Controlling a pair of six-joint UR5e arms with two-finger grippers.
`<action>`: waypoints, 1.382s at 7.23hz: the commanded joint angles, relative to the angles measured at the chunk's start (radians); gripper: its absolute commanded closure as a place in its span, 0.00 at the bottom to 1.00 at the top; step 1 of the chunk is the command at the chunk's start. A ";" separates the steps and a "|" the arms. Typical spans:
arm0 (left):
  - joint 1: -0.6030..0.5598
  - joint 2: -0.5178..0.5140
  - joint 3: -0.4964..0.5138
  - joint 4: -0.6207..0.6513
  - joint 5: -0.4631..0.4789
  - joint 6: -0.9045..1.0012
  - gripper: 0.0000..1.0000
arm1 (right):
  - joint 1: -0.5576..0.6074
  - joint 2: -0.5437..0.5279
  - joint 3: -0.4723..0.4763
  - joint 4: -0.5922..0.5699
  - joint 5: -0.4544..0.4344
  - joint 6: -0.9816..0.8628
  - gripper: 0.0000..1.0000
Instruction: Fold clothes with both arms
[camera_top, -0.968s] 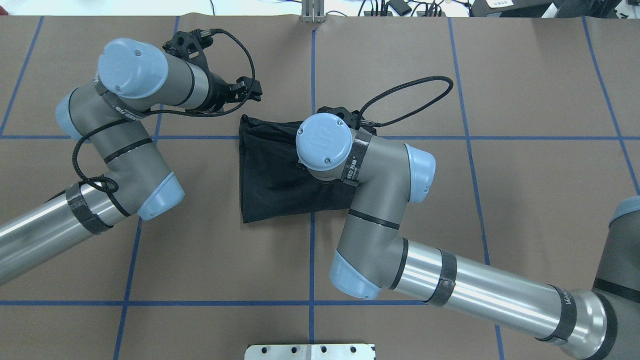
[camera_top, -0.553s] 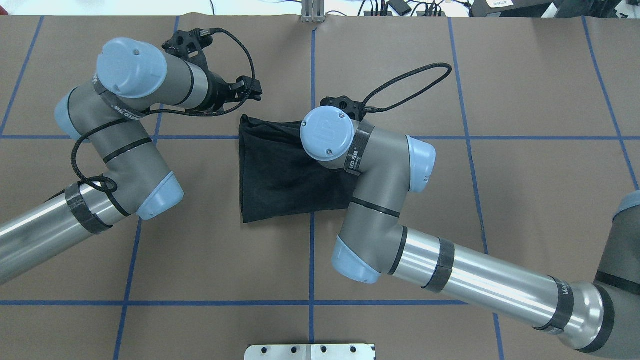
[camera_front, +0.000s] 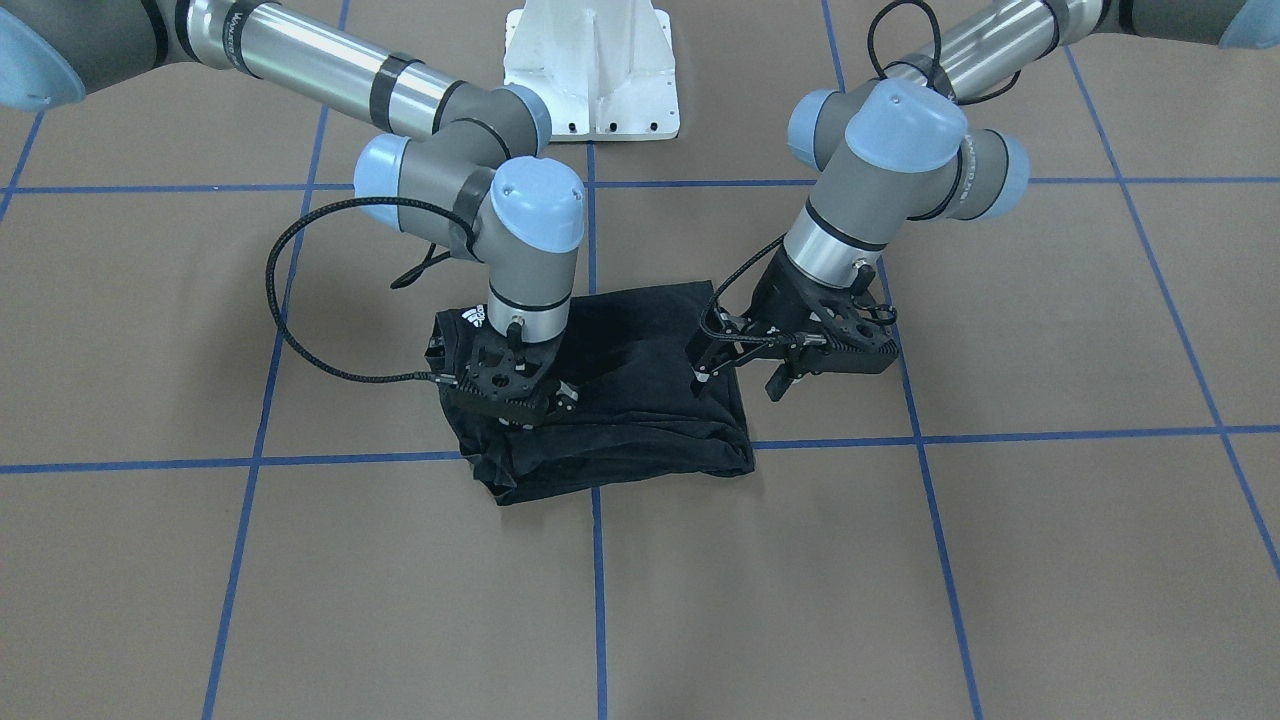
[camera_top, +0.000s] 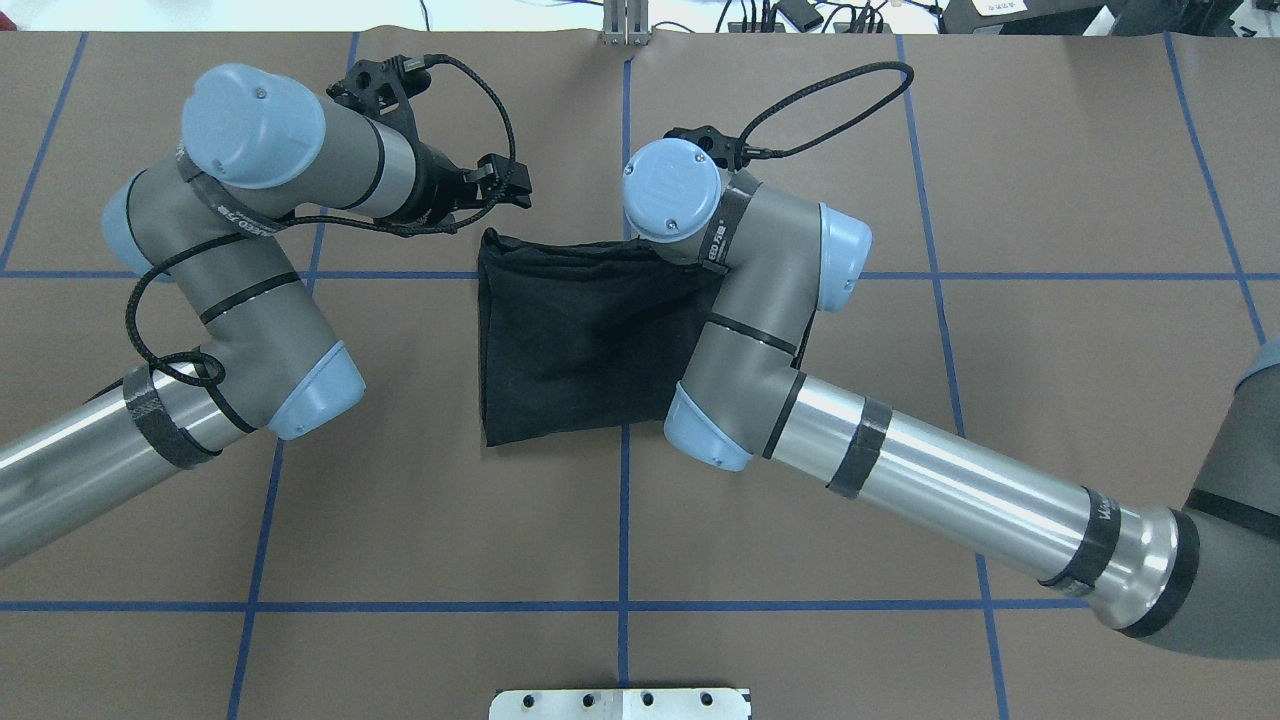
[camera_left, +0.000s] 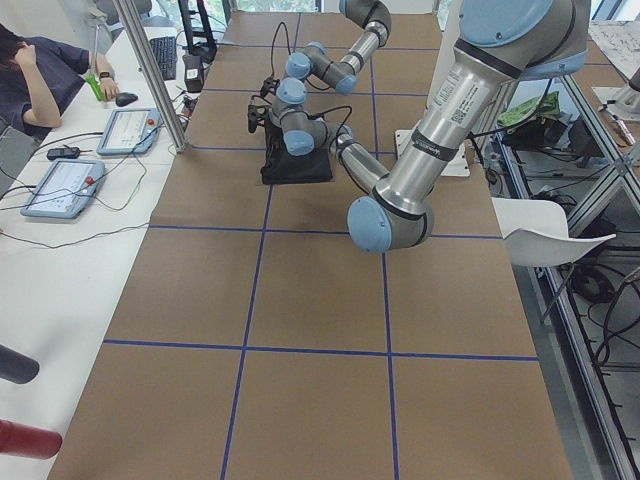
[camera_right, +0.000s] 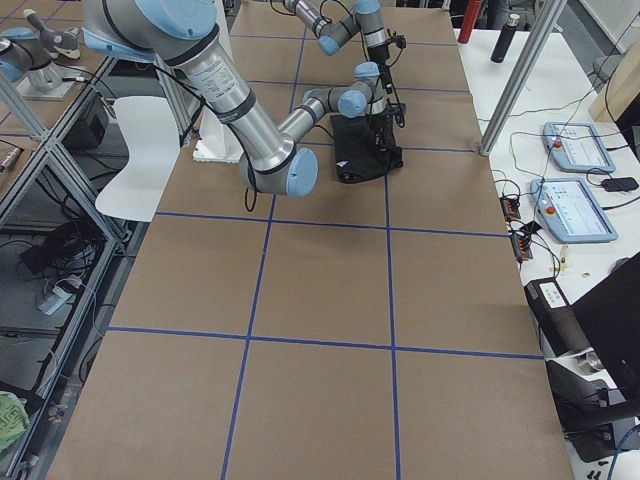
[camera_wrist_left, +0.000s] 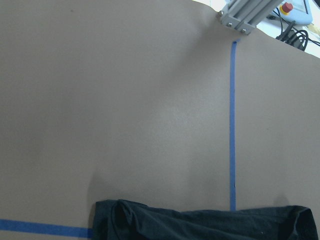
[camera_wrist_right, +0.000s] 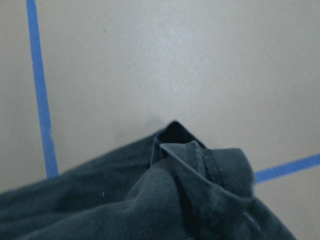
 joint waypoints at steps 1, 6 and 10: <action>0.000 0.011 -0.020 0.001 -0.002 0.000 0.00 | 0.097 0.078 -0.129 0.044 0.011 -0.060 1.00; -0.025 0.066 -0.028 0.076 -0.021 0.302 0.00 | 0.204 -0.006 -0.064 0.036 0.239 -0.285 0.00; -0.190 0.155 -0.032 0.254 -0.109 0.890 0.00 | 0.400 -0.420 0.289 0.031 0.520 -0.631 0.00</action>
